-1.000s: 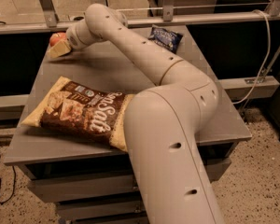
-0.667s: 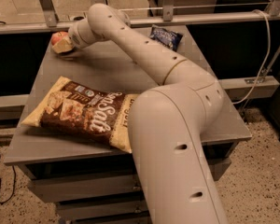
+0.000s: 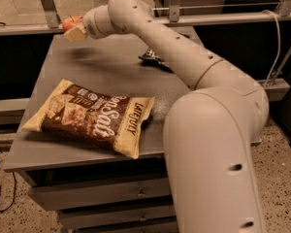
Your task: Pick apple
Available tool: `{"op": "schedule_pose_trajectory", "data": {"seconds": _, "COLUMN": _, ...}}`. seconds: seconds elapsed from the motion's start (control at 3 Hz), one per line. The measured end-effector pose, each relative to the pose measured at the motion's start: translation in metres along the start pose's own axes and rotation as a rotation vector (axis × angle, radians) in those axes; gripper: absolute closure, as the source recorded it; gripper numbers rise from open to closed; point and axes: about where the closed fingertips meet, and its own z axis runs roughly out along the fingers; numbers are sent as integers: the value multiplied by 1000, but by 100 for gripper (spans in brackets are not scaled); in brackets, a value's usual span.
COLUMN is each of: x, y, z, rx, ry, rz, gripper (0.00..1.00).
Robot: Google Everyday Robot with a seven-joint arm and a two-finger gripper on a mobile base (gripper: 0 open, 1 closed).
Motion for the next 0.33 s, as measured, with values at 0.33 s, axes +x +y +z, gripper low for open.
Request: {"op": "schedule_pose_trajectory", "data": {"seconds": 0.33, "x": -2, "y": -5, "z": -11, "rx": 7, "ry": -12, "rz": -10, "gripper": 100}}
